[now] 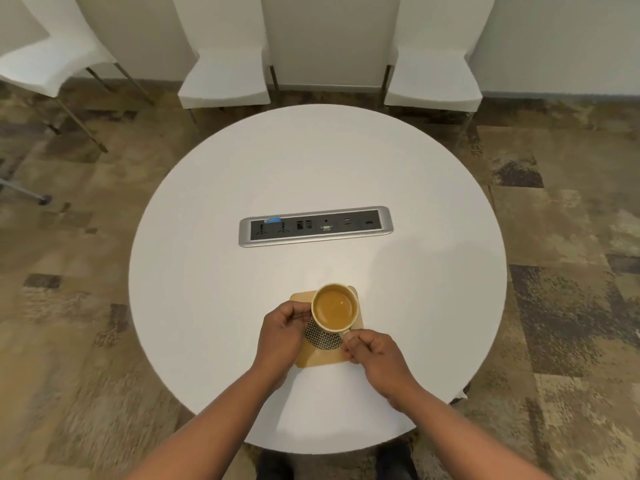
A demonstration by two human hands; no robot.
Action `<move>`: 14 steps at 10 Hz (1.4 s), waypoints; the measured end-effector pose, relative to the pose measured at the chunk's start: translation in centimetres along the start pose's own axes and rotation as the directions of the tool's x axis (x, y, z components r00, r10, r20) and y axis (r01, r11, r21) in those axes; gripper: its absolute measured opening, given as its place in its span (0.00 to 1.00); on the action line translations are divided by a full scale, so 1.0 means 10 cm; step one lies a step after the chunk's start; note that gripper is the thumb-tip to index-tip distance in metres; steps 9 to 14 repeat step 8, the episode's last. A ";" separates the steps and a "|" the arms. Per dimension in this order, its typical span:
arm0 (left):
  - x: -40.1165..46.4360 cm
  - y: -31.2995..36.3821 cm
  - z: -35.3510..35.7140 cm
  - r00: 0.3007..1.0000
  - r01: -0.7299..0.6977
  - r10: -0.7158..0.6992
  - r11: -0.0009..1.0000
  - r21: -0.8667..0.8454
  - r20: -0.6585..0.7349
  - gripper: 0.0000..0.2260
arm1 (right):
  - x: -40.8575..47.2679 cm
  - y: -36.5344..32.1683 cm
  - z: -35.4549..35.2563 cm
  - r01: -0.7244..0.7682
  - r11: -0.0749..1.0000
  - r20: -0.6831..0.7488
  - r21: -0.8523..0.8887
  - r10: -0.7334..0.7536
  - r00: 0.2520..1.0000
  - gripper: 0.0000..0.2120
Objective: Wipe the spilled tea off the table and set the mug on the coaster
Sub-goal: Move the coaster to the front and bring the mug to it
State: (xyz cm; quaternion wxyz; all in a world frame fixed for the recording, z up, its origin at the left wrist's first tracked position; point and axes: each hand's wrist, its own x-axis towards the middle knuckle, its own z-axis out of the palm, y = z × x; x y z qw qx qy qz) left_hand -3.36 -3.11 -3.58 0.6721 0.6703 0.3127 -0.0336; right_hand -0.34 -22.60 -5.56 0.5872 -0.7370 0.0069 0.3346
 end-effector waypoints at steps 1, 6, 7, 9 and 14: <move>0.00 -0.06 -0.08 1.000 0.017 -0.017 1.000 0.005 -0.014 0.19 | -0.02 0.04 0.16 -0.042 0.999 0.000 0.017 0.042 0.999 0.11; 0.07 -0.05 -0.08 0.998 0.021 -0.016 0.996 0.081 -0.054 0.18 | -0.13 0.02 0.27 -0.075 0.996 0.019 0.053 0.074 0.997 0.08; 0.05 -0.04 -0.05 0.996 0.041 -0.030 0.989 0.139 -0.079 0.16 | -0.15 0.04 0.19 -0.061 0.998 -0.130 0.005 0.061 0.990 0.08; 0.04 0.00 -0.02 0.997 0.015 0.000 0.979 0.201 -0.077 0.13 | -0.09 -0.01 0.12 0.024 0.990 -0.246 -0.137 -0.058 0.968 0.07; 0.04 0.00 -0.02 0.997 0.015 0.000 0.979 0.201 -0.077 0.13 | -0.09 -0.01 0.12 0.024 0.990 -0.246 -0.137 -0.058 0.968 0.07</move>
